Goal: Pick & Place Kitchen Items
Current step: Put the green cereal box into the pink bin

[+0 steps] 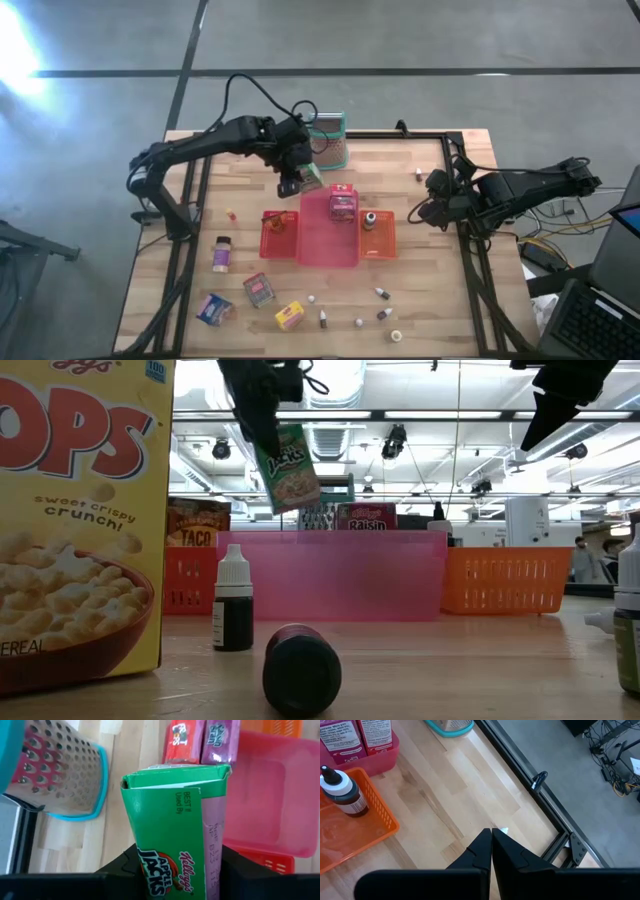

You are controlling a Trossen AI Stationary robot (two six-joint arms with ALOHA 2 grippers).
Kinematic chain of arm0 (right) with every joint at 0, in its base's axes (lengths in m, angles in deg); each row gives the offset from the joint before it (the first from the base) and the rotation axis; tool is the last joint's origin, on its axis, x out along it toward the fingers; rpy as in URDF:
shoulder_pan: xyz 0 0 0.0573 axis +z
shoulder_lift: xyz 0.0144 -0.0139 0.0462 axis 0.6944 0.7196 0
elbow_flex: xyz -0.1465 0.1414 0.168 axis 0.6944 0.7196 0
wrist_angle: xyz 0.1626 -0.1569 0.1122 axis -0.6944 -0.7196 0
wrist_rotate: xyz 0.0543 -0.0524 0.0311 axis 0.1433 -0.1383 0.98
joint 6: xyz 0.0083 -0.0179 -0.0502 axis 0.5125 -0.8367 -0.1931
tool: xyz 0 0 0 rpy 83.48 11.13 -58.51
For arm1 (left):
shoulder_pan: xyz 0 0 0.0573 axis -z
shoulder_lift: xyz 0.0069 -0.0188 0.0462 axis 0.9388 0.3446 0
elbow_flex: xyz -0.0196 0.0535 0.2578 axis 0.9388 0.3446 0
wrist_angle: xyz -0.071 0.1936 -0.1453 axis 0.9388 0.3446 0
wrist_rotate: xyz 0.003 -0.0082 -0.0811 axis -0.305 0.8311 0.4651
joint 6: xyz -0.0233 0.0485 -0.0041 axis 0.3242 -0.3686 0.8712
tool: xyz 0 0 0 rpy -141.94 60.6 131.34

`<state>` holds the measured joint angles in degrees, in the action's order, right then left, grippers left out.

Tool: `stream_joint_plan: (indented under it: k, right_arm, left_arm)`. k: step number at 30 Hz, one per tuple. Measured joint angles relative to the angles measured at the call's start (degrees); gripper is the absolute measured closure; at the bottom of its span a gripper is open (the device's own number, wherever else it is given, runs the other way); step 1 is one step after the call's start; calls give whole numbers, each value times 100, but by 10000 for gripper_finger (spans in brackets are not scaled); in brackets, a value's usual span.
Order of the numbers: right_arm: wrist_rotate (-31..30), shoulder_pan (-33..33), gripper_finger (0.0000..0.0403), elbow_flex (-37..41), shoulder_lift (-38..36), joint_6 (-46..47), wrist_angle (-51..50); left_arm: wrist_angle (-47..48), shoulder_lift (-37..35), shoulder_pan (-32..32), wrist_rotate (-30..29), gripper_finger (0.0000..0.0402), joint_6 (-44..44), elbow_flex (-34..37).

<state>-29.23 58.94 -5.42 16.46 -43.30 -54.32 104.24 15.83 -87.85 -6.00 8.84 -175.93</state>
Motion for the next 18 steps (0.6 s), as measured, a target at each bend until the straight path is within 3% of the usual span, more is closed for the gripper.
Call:
stream_joint_plan:
  k: [18]
  right_arm:
    - [1, 1, 394, 0, 0, 0, 0]
  left_arm:
    - [-75, 917, 171, -19, 255, -261, -1]
